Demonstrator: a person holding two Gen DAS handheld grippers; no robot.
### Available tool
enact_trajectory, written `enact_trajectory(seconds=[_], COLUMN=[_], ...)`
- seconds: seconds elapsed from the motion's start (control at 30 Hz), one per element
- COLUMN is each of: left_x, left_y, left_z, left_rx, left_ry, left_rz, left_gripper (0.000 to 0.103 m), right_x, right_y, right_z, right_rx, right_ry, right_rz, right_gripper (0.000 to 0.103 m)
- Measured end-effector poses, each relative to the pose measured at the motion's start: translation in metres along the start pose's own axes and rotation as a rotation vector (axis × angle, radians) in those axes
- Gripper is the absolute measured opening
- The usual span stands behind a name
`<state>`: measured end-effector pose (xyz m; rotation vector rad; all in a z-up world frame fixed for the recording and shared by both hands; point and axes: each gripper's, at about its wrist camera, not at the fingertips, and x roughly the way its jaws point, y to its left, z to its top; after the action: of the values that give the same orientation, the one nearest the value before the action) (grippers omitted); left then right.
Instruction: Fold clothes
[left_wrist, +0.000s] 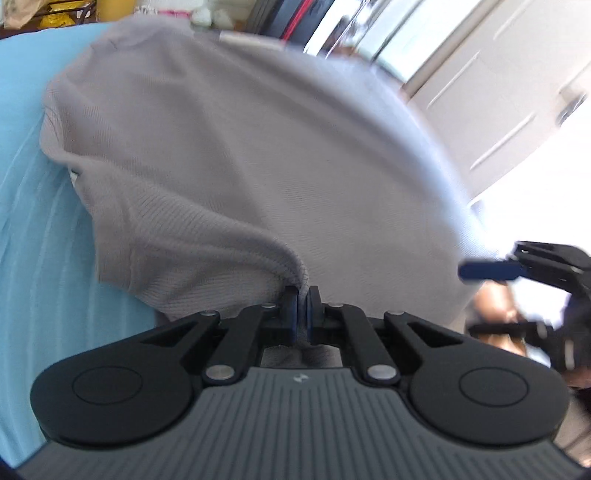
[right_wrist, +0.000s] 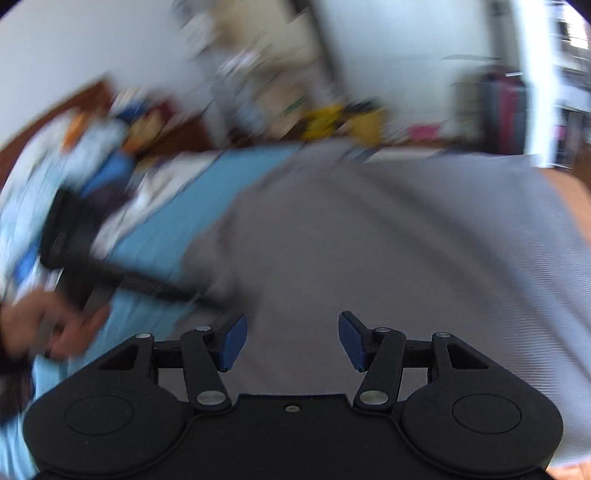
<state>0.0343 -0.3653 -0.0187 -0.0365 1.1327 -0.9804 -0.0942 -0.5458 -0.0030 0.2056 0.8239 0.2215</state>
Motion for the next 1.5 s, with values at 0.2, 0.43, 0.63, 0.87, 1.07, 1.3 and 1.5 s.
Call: enact_trajectory(seconds=[0.2, 0.43, 0.63, 0.87, 1.07, 1.3, 1.5], left_x=[0.023, 0.029, -0.022, -0.041, -0.028, -0.011, -0.024], left_y=[-0.006, -0.012, -0.012, 0.054, 0.096, 0.099, 0.086], left_z=[0.006, 0.013, 0.012, 0.002, -0.011, -0.006, -0.005], left_rx=[0.024, 0.126, 0.135, -0.102, -0.305, -0.362, -0.313], left_ry=[0.023, 0.024, -0.153, -0.235, -0.261, -0.283, -0.301], left_rz=[-0.032, 0.007, 0.049, 0.146, 0.041, -0.036, 0.08], left_gripper=[0.004, 0.004, 0.009, 0.02, 0.024, 0.041, 0.003], right_x=[0.068, 0.112, 0.133, 0.143, 0.14, 0.13, 0.123], right_y=[0.007, 0.008, -0.02, -0.041, -0.029, -0.032, -0.038], right_z=[-0.008, 0.015, 0.033, 0.038, 0.017, 0.004, 0.001], right_rx=[-0.125, -0.015, 0.074, 0.054, 0.059, 0.088, 0.091], right_ry=[0.167, 0.134, 0.119, 0.12, 0.136, 0.146, 0.181], right_rz=[0.096, 0.132, 0.025, -0.07, -0.076, -0.056, 0.054], right_gripper=[0.059, 0.066, 0.004, 0.004, 0.004, 0.004, 0.01])
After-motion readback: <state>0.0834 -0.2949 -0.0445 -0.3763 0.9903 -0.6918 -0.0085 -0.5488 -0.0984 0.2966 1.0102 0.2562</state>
